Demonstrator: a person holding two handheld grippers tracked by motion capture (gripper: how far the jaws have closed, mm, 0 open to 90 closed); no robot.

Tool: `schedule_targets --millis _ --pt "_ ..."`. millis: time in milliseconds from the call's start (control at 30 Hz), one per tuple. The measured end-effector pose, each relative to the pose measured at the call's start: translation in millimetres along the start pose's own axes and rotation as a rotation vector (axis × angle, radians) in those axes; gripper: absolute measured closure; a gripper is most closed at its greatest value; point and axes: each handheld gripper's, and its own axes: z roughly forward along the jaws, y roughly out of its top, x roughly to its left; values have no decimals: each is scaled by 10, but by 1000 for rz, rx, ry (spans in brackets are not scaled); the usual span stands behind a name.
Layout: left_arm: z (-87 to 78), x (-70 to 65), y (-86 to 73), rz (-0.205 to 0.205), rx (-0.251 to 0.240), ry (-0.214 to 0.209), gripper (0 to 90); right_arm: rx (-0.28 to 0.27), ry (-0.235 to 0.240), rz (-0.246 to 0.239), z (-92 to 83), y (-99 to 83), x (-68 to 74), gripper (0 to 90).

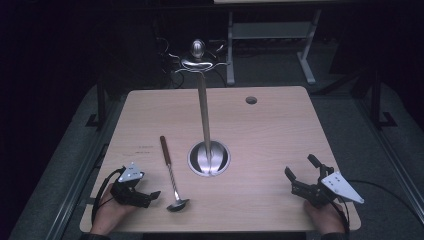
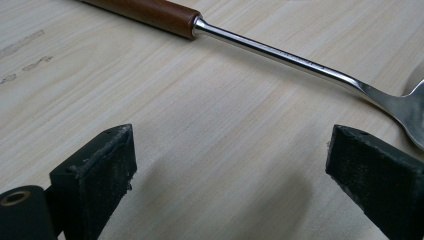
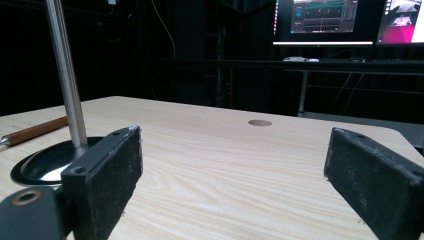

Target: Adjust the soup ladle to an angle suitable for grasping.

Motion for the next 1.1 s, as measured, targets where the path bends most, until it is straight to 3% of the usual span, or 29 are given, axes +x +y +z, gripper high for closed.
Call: schedule_targets --millis 333,433,467,600,767,1100 --pt "-45 25 46 -13 -18 10 159 0 1 0 0 0 0 79" --pt "-52 55 72 -38 -30 15 294 0 1 0 0 0 0 79" --pt "-49 67 92 -48 -37 36 320 0 1 -1 0 0 0 79" --pt "-47 91 127 -61 -36 38 392 0 1 0 0 0 1 79" --pt "-54 130 200 -98 -96 53 477 0 1 0 0 0 -1 79" --pt "48 250 303 -142 -80 57 682 0 -2 -1 0 0 0 79"
